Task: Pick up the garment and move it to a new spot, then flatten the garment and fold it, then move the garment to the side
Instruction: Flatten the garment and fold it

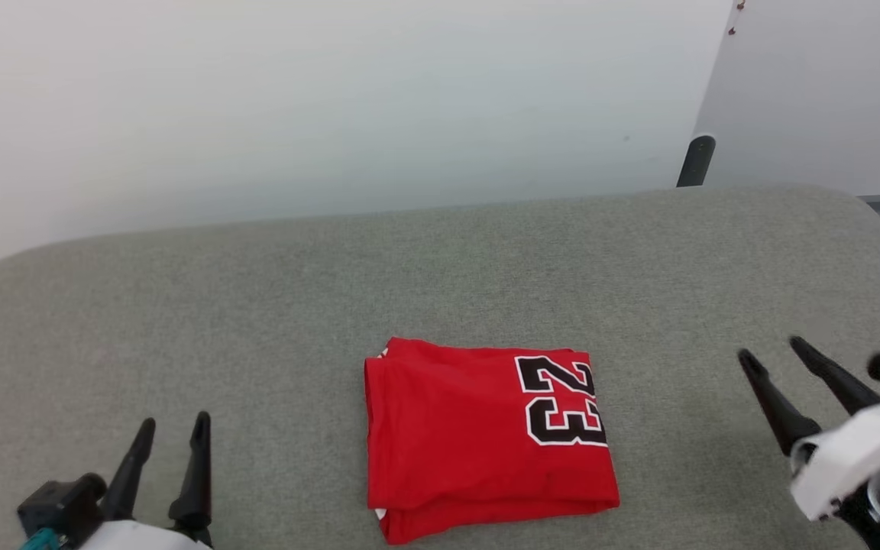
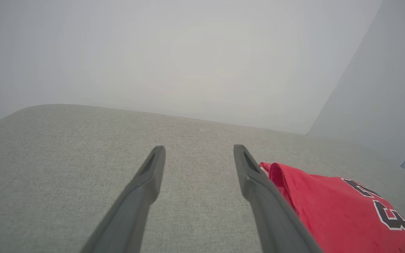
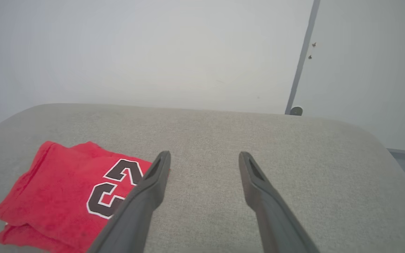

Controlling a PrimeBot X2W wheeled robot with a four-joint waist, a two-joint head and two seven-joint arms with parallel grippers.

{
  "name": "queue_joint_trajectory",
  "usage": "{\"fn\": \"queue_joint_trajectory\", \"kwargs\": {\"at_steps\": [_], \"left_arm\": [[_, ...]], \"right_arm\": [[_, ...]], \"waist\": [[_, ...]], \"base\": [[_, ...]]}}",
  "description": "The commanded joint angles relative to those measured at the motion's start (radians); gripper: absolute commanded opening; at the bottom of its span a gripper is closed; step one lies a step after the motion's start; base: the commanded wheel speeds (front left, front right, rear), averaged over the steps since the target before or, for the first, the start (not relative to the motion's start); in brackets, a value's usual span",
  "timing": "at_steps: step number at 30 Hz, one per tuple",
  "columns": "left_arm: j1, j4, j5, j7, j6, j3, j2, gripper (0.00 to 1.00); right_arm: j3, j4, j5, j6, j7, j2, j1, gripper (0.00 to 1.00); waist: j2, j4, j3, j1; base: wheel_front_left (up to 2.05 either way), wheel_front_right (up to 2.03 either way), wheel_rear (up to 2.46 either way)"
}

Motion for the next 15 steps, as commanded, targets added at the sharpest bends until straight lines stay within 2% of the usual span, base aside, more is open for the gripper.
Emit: {"fn": "queue_joint_trajectory", "kwargs": {"at_steps": [1, 6, 15], "left_arm": [[0.014, -0.004, 0.009, 0.001, -0.002, 0.009, 0.0, 1.0], [0.037, -0.008, 0.016, 0.001, -0.007, 0.037, -0.006, 1.0], [0.053, -0.017, 0.03, 0.001, -0.01, 0.059, -0.015, 1.0]], "right_arm": [[-0.018, 0.003, -0.012, -0.001, -0.019, 0.0, 0.02, 1.0], [-0.054, 0.002, -0.026, -0.001, -0.055, 0.01, 0.086, 1.0], [-0.089, -0.007, -0.038, -0.001, -0.056, 0.025, 0.137, 1.0]], "waist": [[-0.0001, -0.003, -0.004, 0.0], [-0.0001, -0.005, -0.011, 0.0], [-0.0001, 0.0, -0.017, 0.0]], "base": [[0.0, 0.0, 0.0], [0.0, 0.0, 0.0], [0.0, 0.0, 0.0]]}}
